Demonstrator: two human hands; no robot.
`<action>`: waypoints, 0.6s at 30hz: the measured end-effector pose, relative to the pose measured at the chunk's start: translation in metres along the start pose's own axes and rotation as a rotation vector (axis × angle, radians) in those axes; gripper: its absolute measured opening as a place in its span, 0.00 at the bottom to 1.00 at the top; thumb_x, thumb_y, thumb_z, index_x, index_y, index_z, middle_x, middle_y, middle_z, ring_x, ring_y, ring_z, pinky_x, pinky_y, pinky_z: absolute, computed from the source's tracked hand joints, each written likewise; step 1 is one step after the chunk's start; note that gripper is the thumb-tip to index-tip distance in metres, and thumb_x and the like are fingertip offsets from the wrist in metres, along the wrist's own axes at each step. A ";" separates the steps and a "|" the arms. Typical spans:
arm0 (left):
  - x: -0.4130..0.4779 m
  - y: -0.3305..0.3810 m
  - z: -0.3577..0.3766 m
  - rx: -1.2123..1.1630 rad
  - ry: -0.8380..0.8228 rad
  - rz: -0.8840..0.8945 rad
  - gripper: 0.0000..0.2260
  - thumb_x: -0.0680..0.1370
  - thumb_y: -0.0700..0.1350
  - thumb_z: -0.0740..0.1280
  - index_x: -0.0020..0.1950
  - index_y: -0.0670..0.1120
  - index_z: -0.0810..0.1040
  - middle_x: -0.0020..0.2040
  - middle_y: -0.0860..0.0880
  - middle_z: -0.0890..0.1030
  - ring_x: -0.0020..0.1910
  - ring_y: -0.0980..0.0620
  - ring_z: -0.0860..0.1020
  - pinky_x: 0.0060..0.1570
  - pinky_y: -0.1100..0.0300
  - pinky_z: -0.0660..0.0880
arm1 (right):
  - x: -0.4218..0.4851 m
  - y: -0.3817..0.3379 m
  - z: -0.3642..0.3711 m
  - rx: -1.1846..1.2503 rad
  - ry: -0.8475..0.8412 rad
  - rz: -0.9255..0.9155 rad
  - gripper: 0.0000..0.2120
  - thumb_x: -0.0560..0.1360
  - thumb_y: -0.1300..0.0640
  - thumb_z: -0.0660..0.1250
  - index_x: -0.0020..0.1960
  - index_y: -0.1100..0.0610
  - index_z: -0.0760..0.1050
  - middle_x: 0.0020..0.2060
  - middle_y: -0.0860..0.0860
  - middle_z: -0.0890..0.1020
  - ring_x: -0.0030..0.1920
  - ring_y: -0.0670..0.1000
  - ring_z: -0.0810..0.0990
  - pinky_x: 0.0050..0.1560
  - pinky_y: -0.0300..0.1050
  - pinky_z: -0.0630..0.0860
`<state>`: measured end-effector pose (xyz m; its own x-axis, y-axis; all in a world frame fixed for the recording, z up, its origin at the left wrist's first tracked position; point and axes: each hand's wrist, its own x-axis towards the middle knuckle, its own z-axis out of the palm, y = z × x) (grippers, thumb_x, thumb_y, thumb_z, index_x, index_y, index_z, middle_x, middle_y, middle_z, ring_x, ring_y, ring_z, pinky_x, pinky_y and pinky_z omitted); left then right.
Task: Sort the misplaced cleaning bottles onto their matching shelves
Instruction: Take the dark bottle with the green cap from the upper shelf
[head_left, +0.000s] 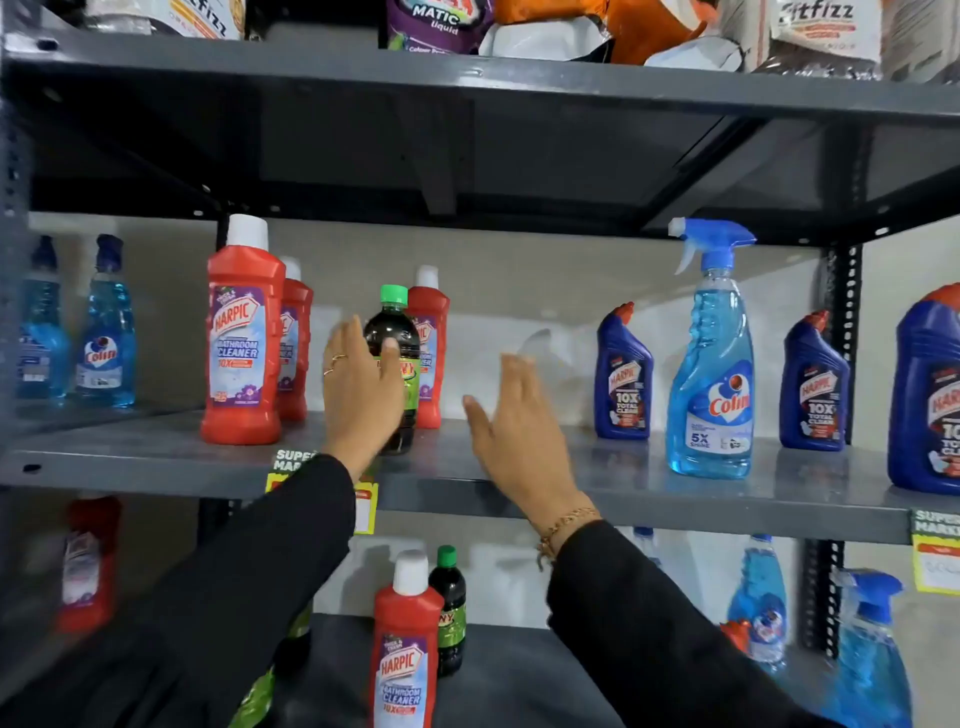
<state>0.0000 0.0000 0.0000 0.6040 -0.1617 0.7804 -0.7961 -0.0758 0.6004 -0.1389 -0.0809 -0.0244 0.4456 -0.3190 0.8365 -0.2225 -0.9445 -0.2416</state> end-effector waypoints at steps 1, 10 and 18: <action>0.009 -0.005 -0.001 -0.079 -0.013 -0.091 0.21 0.80 0.49 0.54 0.71 0.43 0.59 0.72 0.40 0.64 0.71 0.41 0.62 0.69 0.43 0.62 | 0.006 -0.008 0.012 0.092 -0.073 0.027 0.25 0.79 0.53 0.57 0.71 0.63 0.56 0.72 0.61 0.64 0.72 0.60 0.61 0.71 0.51 0.62; 0.018 -0.012 -0.020 -0.508 -0.306 -0.342 0.17 0.80 0.45 0.58 0.69 0.49 0.66 0.59 0.49 0.75 0.49 0.55 0.74 0.37 0.64 0.69 | 0.051 -0.039 0.073 0.429 -0.389 0.374 0.18 0.75 0.55 0.64 0.63 0.60 0.67 0.60 0.61 0.77 0.59 0.61 0.76 0.57 0.49 0.72; -0.034 0.019 -0.025 -0.459 -0.175 -0.023 0.19 0.79 0.53 0.59 0.70 0.56 0.64 0.62 0.56 0.75 0.57 0.61 0.74 0.64 0.55 0.70 | -0.006 -0.039 0.039 0.564 0.019 0.193 0.18 0.75 0.55 0.64 0.64 0.54 0.67 0.52 0.57 0.80 0.54 0.58 0.77 0.49 0.46 0.72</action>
<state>-0.0346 0.0285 -0.0111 0.5745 -0.3311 0.7485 -0.6601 0.3533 0.6629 -0.0996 -0.0453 -0.0393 0.4257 -0.4922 0.7593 0.1995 -0.7674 -0.6094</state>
